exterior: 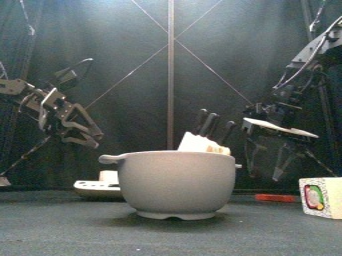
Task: Grab salmon
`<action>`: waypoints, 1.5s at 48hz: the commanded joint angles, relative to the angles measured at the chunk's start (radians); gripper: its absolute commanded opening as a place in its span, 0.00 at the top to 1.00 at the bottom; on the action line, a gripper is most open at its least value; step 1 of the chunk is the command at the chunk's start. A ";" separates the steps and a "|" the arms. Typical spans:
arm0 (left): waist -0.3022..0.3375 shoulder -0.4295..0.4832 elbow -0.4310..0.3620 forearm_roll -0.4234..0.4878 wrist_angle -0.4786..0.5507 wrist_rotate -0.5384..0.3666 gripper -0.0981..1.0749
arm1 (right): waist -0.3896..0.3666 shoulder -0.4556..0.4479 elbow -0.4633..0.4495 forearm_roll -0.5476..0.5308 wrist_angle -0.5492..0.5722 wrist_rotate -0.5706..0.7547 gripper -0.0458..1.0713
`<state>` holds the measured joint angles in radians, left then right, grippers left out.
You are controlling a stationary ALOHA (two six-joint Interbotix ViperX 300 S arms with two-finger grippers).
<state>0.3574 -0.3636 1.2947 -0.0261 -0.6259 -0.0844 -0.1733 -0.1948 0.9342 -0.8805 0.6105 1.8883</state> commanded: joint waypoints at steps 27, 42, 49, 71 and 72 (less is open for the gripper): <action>-0.002 -0.002 -0.011 0.000 -0.003 0.000 0.10 | -0.009 -0.003 0.020 0.011 -0.054 -0.008 0.12; -0.003 -0.002 -0.009 0.000 -0.003 0.000 0.10 | -0.021 0.061 0.015 0.011 -0.072 -0.008 0.12; -0.003 -0.002 -0.009 0.000 -0.003 0.000 0.10 | -0.021 0.098 0.011 0.011 -0.072 -0.008 0.12; -0.003 -0.002 -0.009 0.000 -0.003 0.000 0.10 | -0.021 0.163 0.005 0.008 -0.075 -0.009 0.12; -0.003 -0.002 -0.009 0.000 -0.003 0.000 0.10 | -0.021 0.164 0.005 0.008 -0.075 -0.009 0.12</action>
<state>0.3559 -0.3636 1.2947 -0.0261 -0.6243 -0.0844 -0.1917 -0.0368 0.9434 -0.8744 0.5415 1.8776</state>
